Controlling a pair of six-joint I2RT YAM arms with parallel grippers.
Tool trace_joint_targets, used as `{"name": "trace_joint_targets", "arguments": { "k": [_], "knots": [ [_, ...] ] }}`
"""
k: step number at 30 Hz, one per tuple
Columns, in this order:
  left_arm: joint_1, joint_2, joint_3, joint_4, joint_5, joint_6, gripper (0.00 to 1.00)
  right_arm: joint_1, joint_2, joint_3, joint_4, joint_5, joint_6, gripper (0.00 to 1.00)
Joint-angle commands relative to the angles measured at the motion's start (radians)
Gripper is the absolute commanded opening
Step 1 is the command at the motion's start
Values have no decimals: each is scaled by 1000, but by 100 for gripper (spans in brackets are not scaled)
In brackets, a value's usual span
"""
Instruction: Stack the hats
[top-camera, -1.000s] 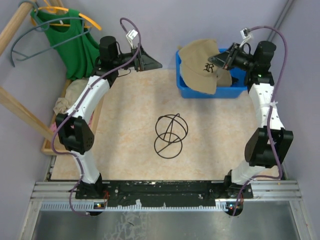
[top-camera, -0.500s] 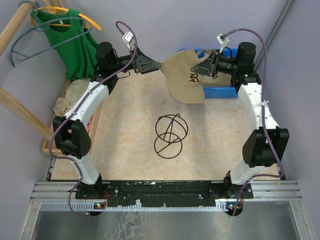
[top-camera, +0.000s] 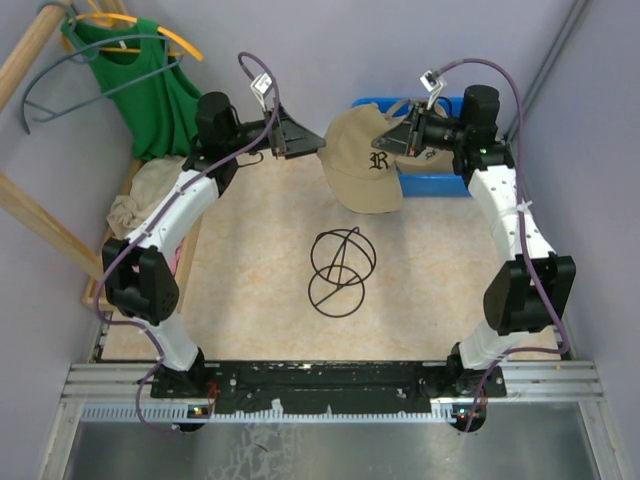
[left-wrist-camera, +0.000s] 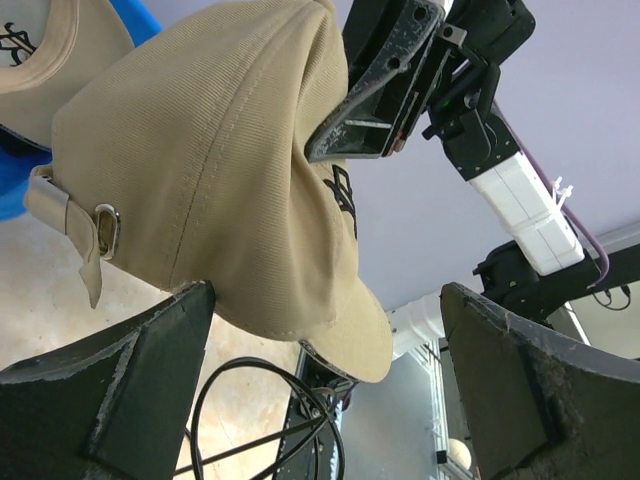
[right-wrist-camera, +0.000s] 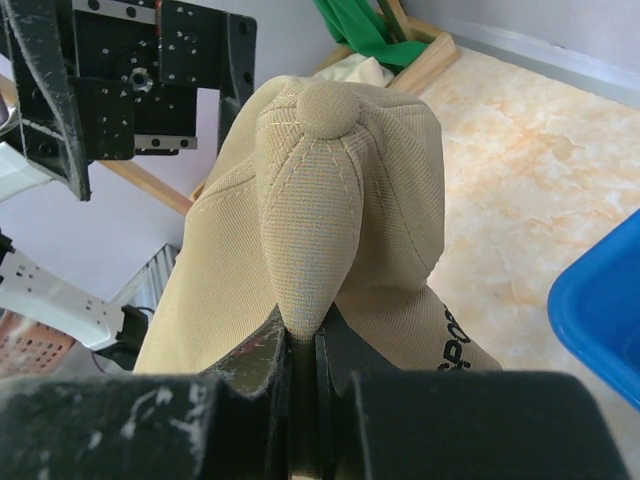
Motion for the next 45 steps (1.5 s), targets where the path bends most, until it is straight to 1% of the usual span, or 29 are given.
{"name": "trace_joint_targets", "arguments": {
  "k": [1,5,8,11,15,18,19,20,21,23,24,25,26,27,28,29,30,31,33,34,37,40,43,45],
  "knots": [
    [-5,-80,-20,-74,-7,80,100,4,-49,86,11,-8,-19,0],
    [-6,-52,-16,-25,10,29,100,10,-53,76,56,-44,24,0],
    [-14,-34,12,-30,5,54,100,26,-47,81,46,-63,26,0],
    [-21,-12,53,-86,4,101,100,57,-39,87,6,-71,8,0],
    [-28,21,78,-77,18,105,100,88,-30,111,-83,-69,-43,0],
    [-46,45,98,-76,37,109,99,100,-30,110,-102,-68,-53,0],
    [-51,52,103,-76,45,110,97,100,-28,112,-106,-65,-55,0],
    [-57,57,106,-74,54,112,93,100,-26,114,-113,-60,-57,0],
    [-65,63,108,-70,63,112,83,100,-22,121,-122,-59,-59,0],
    [-73,72,101,-41,85,91,47,100,-11,143,-145,-48,-65,0],
    [-75,74,90,-12,88,70,32,99,-6,153,-156,-43,-68,3],
    [-76,74,75,32,94,39,23,100,-4,161,-164,-32,-69,8],
    [-76,77,65,76,97,17,15,100,-4,170,-175,-14,-69,11],
    [-76,78,61,116,97,5,8,99,-2,177,-182,-8,-69,12],
    [-76,79,62,126,91,2,1,100,-2,184,-183,4,-64,15],
    [-76,77,67,133,82,6,0,100,-1,186,-189,19,-56,19],
    [-75,66,65,138,62,19,0,100,0,189,-193,25,-48,26],
    [-75,52,62,140,34,37,0,100,-3,192,-199,45,-39,38],
    [-73,16,54,141,-38,85,0,100,-15,186,-208,80,-27,45],
    [-71,2,53,137,-72,107,0,100,-24,177,-209,101,-15,52],
    [-61,-22,61,134,-163,130,0,98,-77,116,-183,143,18,59],
    [-58,-45,44,188,-240,115,0,82,-139,21,-121,205,83,62],
    [-57,-70,25,232,-311,103,0,41,-217,-93,-21,261,203,64],
    [-57,-80,28,240,-343,112,0,-1,-273,-179,72,298,321,64]
  ]
}}
